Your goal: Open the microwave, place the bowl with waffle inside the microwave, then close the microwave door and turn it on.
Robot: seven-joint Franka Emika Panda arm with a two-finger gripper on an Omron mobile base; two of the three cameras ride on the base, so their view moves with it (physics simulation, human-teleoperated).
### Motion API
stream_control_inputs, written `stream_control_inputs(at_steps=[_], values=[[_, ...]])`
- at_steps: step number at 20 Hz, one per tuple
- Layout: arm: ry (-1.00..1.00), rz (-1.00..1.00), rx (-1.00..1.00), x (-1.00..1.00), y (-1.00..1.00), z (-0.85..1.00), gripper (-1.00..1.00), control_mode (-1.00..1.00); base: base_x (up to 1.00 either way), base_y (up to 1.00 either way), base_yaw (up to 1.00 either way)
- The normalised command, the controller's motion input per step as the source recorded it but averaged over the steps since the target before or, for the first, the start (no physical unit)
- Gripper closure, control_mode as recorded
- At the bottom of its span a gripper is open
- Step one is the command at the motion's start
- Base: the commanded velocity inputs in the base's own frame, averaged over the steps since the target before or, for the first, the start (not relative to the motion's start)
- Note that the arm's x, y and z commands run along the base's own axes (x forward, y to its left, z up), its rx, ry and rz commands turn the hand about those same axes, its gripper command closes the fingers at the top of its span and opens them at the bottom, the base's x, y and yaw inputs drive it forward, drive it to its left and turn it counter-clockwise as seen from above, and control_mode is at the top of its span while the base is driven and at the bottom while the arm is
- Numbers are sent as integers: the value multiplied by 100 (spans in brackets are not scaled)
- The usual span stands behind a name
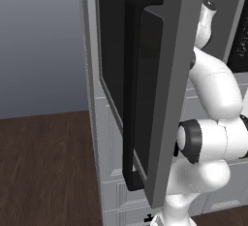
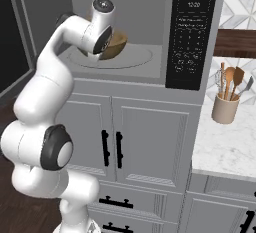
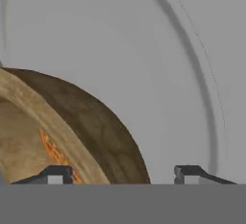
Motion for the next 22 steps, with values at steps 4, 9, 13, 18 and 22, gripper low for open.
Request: stream_control_inputs(at_steps=[4, 9, 13, 18, 22], values=[[-22, 0, 0, -55, 0, 11, -100, -100, 0, 0, 0], [-29, 0, 0, -99, -9, 2, -100, -100, 0, 0, 0], [-21, 5, 0, -100, -5, 19, -100, -100, 0, 0, 0], [-5, 5, 0, -100, -1, 6, 100, -100, 0, 0, 0], [-2, 0, 0, -100, -19, 0, 100, -100, 0, 0, 0]])
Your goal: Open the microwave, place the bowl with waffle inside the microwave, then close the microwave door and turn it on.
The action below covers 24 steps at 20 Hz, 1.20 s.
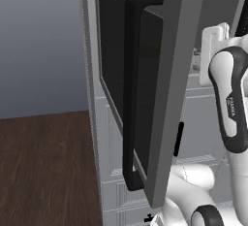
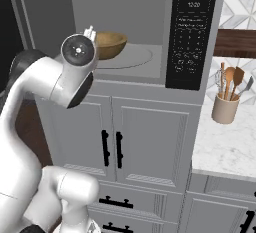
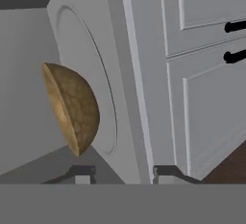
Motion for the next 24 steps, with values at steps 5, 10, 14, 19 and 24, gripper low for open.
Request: stream_control_inputs(at_steps=[5, 10, 14, 19, 24], values=[[-10, 6, -1, -100, 1, -2, 100, -100, 0, 0, 0], [-35, 5, -9, -100, 39, -14, 100, -100, 0, 0, 0], [-40, 0, -16, -100, 48, -3, 100, -100, 0, 0, 0], [-23, 0, -11, -100, 14, 0, 100, -100, 0, 0, 0], [0, -6, -16, -60, 37, -17, 100, -100, 0, 0, 0]])
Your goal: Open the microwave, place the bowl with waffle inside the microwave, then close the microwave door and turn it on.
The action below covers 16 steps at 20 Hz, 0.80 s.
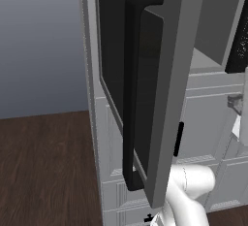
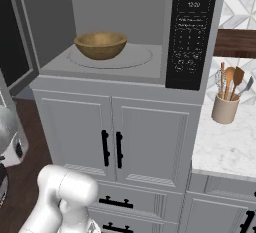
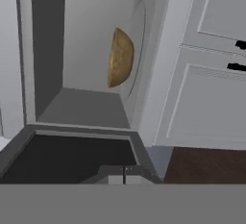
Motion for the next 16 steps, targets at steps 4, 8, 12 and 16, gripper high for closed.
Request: stream_control_inputs(at_steps=[4, 8, 12, 16], values=[[0, -13, -18, -51, 49, -32, 100, -100, 0, 0, 0], [-2, -23, -11, -24, 38, -23, 100, -100, 0, 0, 0], [-6, -29, -11, -8, 44, -34, 100, -100, 0, 0, 0], [-17, -31, -12, -25, 38, -34, 100, -100, 0, 0, 0]])
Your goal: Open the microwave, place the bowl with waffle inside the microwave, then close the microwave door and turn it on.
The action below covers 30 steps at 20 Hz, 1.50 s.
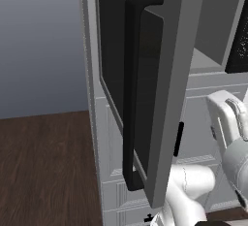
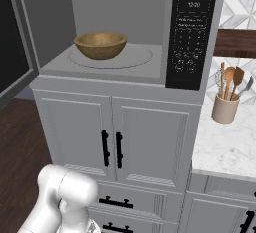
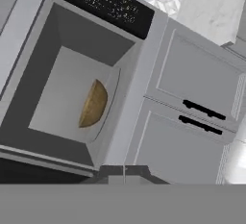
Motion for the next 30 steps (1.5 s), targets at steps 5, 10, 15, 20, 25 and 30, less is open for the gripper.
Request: stream_control_inputs(at_steps=[5, 10, 15, 20, 25, 30], values=[[-26, -27, -15, -46, 45, -29, 100, -100, 0, 0, 0], [-19, -19, -21, -27, 62, -28, 100, -100, 0, 0, 0], [-10, -15, -23, -2, 72, -29, 100, -100, 0, 0, 0], [-4, -14, -24, 13, 78, -38, 100, -100, 0, 0, 0], [2, -12, -22, 82, 74, -48, 100, -100, 0, 0, 0], [8, -10, -23, 100, 67, -63, 100, -100, 0, 0, 0]])
